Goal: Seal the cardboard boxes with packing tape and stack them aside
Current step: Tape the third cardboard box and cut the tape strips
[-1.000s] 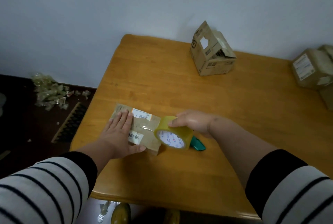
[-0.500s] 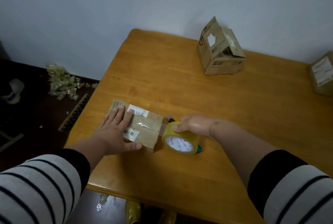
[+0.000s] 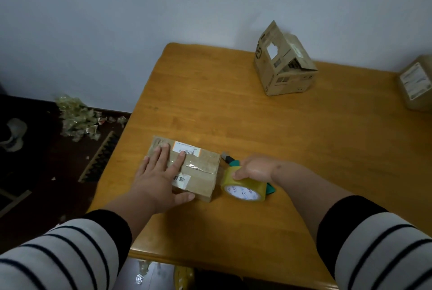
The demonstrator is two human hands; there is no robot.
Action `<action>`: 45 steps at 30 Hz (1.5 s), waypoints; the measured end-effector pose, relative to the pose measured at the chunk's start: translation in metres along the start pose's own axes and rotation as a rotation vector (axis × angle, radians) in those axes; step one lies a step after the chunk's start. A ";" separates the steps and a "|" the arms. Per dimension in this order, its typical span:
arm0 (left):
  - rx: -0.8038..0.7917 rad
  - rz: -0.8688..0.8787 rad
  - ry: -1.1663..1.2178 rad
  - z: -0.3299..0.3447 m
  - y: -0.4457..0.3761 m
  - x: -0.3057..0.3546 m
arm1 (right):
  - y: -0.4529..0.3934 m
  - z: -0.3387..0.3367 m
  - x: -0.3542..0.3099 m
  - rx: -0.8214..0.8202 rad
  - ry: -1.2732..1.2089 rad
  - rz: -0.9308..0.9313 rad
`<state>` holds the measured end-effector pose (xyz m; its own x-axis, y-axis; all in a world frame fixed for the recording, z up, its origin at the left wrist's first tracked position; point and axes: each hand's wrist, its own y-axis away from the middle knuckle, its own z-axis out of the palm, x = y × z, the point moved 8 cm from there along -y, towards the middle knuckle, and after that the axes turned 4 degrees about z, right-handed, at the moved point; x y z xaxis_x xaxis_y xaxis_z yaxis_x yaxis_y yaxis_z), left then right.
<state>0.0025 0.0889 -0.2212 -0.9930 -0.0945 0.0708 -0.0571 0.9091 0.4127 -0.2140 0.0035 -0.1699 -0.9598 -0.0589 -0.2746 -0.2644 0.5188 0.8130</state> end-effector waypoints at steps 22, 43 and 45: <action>0.005 0.070 -0.075 0.016 0.014 0.085 | -0.025 0.000 0.003 -0.110 0.290 -0.147; 0.291 -0.066 0.598 -0.060 0.026 0.042 | 0.021 -0.063 -0.036 -0.097 -0.405 -0.352; 0.375 -0.010 0.824 -0.083 0.028 0.036 | 0.035 -0.084 -0.058 -0.035 -0.511 -0.431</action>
<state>-0.0260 0.0770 -0.1320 -0.6121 -0.2330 0.7556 -0.2386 0.9655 0.1045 -0.1752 -0.0467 -0.0820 -0.6041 0.1608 -0.7805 -0.6255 0.5112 0.5894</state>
